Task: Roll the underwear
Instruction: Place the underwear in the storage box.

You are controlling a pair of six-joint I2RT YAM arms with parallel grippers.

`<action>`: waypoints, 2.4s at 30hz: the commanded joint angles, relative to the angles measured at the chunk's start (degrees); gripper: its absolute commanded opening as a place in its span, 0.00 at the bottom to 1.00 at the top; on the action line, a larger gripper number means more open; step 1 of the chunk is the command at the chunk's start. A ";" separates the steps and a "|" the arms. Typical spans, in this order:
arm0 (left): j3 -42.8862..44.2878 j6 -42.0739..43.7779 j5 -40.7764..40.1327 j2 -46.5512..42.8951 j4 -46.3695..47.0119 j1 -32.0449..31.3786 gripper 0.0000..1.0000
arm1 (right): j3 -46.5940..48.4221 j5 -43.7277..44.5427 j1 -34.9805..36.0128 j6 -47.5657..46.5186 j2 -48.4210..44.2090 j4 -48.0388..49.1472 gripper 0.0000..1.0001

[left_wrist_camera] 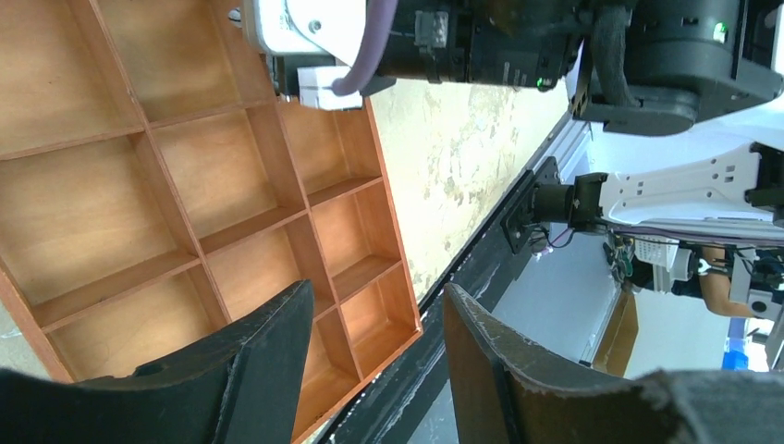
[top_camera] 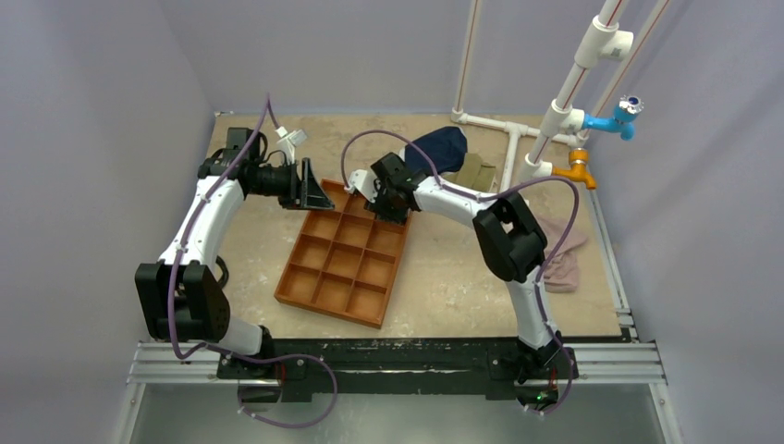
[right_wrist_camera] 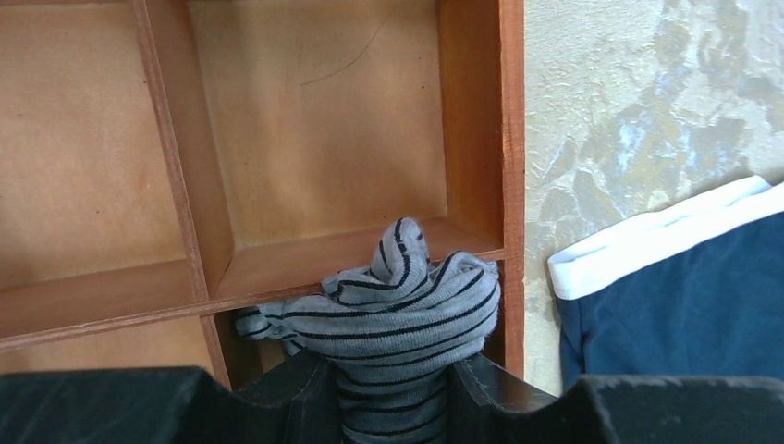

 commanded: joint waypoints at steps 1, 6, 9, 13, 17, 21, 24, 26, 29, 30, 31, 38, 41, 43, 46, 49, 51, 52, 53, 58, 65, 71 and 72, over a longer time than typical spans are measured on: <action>0.55 1.19 2.17 -1.81 0.04 0.64 0.52 | 1.26 -9.26 -0.79 -0.99 8.50 -18.38 0.00; 0.76 1.53 2.55 -1.55 -0.51 0.64 0.52 | 6.85 -10.51 -2.03 -3.76 11.61 -26.73 0.00; 0.94 1.76 2.94 -1.54 -0.97 0.64 0.52 | 10.11 -11.08 -2.94 -4.50 13.72 -30.65 0.00; 1.26 2.20 3.47 -1.66 -1.56 0.64 0.52 | 14.21 -11.15 -3.37 -6.02 17.63 -36.24 0.00; 1.30 2.41 4.07 -1.70 -1.88 0.64 0.52 | 16.86 -10.95 -3.48 -6.67 21.40 -40.13 0.00; 1.37 2.48 4.79 -1.72 -2.09 2.19 0.52 | 17.87 -10.43 -3.55 -6.94 24.59 -41.83 0.00; 1.47 2.45 5.22 -1.71 -2.11 2.40 0.52 | 18.86 -9.87 -3.62 -7.10 26.81 -44.05 0.00; 1.48 2.51 5.36 -1.68 -2.21 2.53 0.52 | 19.68 -9.04 -3.71 -7.04 28.24 -45.22 0.00; 1.48 2.55 5.54 -1.50 -2.34 2.74 0.51 | 21.19 -7.78 -4.09 -6.86 30.63 -47.52 0.00; 1.48 2.66 5.62 -1.41 -2.43 2.87 0.51 | 21.63 -7.32 -4.32 -6.71 31.40 -48.08 0.00; 1.48 2.67 5.64 -1.33 -2.52 2.99 0.52 | 22.12 -6.94 -4.39 -6.69 32.23 -48.62 0.00; 2.02 2.88 5.98 -0.39 -3.05 3.70 0.51 | 24.86 -5.16 -4.62 -7.85 37.00 -52.60 0.00; 2.58 3.35 6.13 0.13 -3.87 3.90 0.51 | 25.04 -3.37 -4.62 -7.66 38.10 -53.56 0.00; 2.85 3.70 6.16 0.45 -4.41 4.05 0.51 | 25.02 -2.32 -4.57 -7.77 38.04 -53.56 0.00; 3.12 3.91 6.16 0.71 -4.90 4.39 0.51 | 25.01 -0.91 -4.51 -7.64 37.97 -53.75 0.00; 3.61 3.87 6.23 1.15 -5.20 4.51 0.51 | 24.38 0.55 -3.98 -7.47 37.88 -53.67 0.00; 4.05 3.98 6.41 1.50 -5.71 4.59 0.51 | 24.34 2.02 -3.74 -7.14 37.20 -53.61 0.00; 4.25 4.01 6.47 1.56 -5.92 4.60 0.51 | 24.40 2.28 -3.73 -7.05 36.55 -53.62 0.00; 4.34 4.01 6.43 1.62 -5.97 4.53 0.51 | 24.09 2.62 -3.61 -7.08 35.78 -53.70 0.00; 4.63 3.94 6.29 1.57 -6.31 4.64 0.51 | 23.32 4.54 -3.47 -6.95 32.66 -53.54 0.10; 4.55 4.13 6.07 1.03 -6.46 4.63 0.51 | 25.23 -2.06 -3.87 -6.80 28.54 -51.79 0.42; 4.47 4.36 5.60 0.88 -6.66 4.71 0.50 | 27.80 -7.92 -5.17 -6.38 23.73 -49.90 0.58; 4.44 4.39 5.54 0.92 -6.64 4.75 0.51 | 27.77 -8.12 -5.41 -6.11 23.11 -49.28 0.59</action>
